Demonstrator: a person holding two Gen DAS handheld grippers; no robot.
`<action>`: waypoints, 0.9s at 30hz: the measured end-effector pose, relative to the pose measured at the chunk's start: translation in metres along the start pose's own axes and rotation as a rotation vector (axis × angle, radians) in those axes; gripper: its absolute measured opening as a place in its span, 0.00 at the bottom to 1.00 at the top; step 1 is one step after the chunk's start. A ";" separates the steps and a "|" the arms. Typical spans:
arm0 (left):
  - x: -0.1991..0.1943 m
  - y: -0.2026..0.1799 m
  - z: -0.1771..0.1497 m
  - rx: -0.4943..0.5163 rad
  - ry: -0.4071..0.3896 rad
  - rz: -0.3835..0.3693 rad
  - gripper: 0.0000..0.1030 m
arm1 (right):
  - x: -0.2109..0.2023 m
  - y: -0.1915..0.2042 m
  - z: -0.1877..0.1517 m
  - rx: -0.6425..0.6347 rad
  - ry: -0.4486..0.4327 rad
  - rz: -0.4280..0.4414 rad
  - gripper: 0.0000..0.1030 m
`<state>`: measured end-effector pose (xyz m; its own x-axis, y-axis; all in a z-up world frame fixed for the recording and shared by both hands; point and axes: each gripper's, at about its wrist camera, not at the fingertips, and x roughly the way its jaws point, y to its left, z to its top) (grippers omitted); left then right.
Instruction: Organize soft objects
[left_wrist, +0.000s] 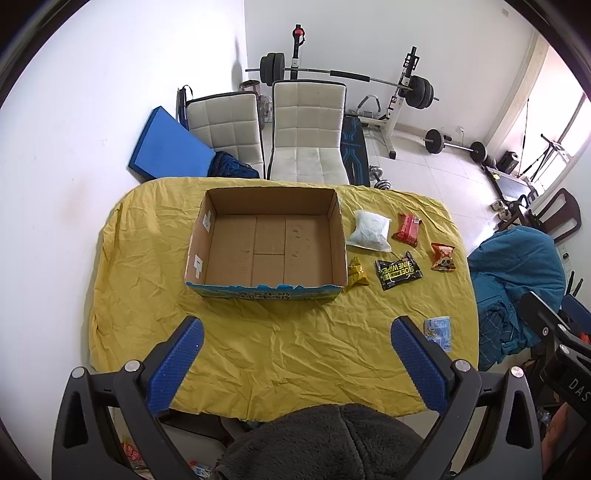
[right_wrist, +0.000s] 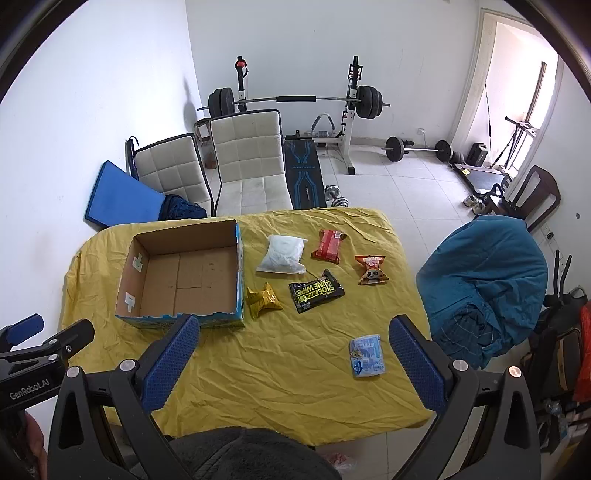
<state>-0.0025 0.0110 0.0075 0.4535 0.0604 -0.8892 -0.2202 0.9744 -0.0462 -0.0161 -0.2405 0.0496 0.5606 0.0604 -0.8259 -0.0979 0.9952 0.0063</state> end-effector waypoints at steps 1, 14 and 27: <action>0.000 0.001 0.000 0.000 0.000 0.000 1.00 | 0.000 0.000 0.000 0.001 0.001 0.004 1.00; -0.003 0.002 0.002 0.001 -0.012 0.003 1.00 | 0.000 0.004 -0.002 -0.004 -0.001 -0.001 1.00; -0.011 0.006 0.000 0.002 -0.047 0.011 1.00 | -0.003 0.003 -0.006 0.002 -0.004 -0.012 1.00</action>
<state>-0.0092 0.0161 0.0172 0.4911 0.0814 -0.8673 -0.2236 0.9740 -0.0353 -0.0235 -0.2387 0.0489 0.5653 0.0489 -0.8234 -0.0894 0.9960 -0.0022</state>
